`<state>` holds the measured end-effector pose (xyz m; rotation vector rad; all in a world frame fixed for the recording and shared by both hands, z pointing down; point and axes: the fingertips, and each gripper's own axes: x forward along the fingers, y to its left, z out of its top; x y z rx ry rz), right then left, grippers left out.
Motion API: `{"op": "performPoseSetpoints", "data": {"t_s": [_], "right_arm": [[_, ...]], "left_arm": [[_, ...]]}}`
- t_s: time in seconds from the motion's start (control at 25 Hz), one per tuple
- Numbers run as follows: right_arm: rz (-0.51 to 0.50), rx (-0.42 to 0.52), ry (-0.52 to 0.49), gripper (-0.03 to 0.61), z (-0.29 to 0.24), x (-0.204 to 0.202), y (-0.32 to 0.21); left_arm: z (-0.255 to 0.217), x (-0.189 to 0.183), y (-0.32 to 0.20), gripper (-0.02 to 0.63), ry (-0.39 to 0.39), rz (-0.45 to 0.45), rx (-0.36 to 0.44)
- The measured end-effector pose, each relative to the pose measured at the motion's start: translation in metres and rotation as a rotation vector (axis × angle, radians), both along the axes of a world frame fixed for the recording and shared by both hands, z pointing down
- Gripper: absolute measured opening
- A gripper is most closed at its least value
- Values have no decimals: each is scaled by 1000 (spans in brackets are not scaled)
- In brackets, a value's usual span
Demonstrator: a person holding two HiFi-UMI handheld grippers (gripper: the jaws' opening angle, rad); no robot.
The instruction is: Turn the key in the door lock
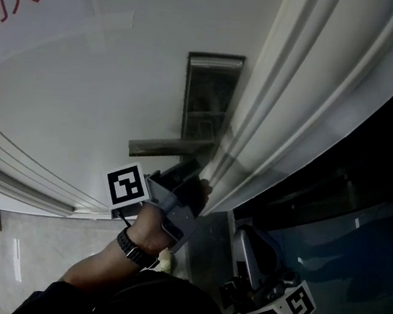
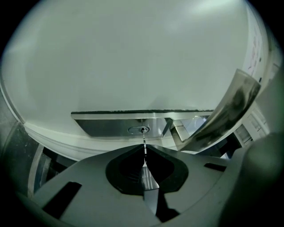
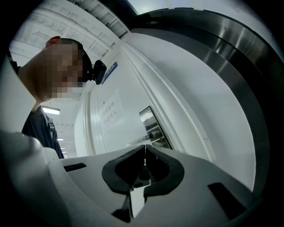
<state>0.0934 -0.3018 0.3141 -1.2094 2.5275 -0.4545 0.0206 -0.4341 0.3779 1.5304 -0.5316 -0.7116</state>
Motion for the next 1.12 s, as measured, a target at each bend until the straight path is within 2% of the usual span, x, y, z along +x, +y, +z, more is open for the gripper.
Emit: {"op": "performPoseSetpoints", "data": {"t_s": [0.28, 0.64, 0.88, 1.12], "right_arm": [[-2, -6, 4, 17, 2, -2, -2], [-9, -9, 12, 17, 3, -4, -4], [-26, -4, 5, 17, 2, -7, 0], [-87, 10, 53, 17, 1, -23, 1]], "left_arm": [[0, -2, -9, 8, -3, 19, 5], [33, -10, -22, 8, 2, 28, 17], [-3, -3, -14, 9, 0, -1, 52], [-3, 5, -4, 9, -12, 15, 57]]}}
